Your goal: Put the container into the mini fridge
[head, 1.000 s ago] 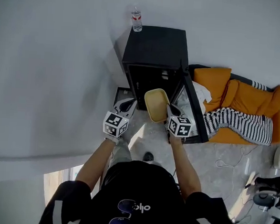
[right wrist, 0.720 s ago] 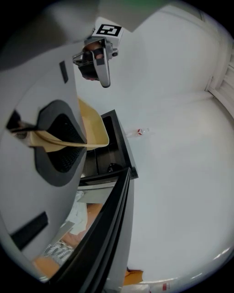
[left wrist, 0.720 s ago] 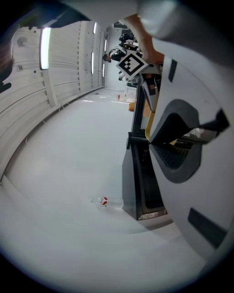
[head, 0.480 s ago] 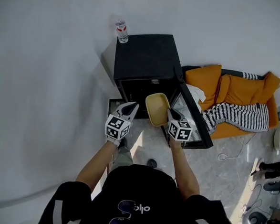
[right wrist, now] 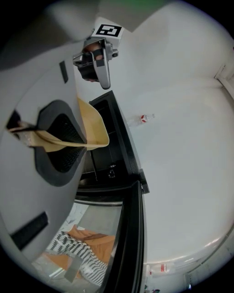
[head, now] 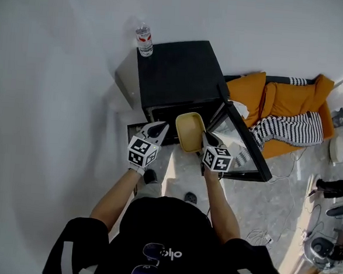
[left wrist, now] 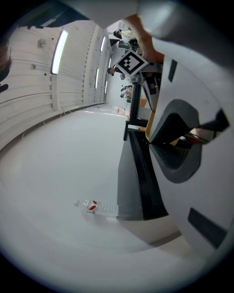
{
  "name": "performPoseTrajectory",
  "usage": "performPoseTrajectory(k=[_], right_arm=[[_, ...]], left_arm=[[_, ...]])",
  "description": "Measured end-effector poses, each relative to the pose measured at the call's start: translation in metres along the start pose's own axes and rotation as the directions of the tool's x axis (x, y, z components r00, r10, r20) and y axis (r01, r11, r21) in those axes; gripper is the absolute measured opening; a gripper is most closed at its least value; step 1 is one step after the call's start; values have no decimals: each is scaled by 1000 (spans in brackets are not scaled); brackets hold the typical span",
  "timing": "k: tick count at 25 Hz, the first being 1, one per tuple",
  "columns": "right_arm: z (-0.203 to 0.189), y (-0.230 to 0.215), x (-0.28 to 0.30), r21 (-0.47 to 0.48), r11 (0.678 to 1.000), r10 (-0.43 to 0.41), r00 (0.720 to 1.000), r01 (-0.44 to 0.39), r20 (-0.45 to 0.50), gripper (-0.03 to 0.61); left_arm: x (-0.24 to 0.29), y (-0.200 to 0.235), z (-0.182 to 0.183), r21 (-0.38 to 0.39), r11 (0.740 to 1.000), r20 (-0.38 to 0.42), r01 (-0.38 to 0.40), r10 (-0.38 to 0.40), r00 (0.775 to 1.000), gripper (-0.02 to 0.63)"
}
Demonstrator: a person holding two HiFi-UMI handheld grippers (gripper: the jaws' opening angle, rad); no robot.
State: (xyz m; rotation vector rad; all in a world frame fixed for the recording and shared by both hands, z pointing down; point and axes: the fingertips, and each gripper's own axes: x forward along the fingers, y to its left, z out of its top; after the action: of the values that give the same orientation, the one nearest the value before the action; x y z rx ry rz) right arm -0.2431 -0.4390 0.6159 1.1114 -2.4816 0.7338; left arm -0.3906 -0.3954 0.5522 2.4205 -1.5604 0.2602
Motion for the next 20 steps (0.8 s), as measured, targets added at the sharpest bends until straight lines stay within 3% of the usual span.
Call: performPoseTrajectory(k=[9, 20], right_arm=[[-13, -6, 19, 78, 992, -96, 995, 94, 15, 26], [-36, -27, 45, 225, 951, -234, 970, 214, 65, 26]], left_arm=[[13, 15, -15, 14, 994, -47, 107, -106, 993, 8], [35, 18, -29, 43, 979, -56, 200, -197, 979, 8]])
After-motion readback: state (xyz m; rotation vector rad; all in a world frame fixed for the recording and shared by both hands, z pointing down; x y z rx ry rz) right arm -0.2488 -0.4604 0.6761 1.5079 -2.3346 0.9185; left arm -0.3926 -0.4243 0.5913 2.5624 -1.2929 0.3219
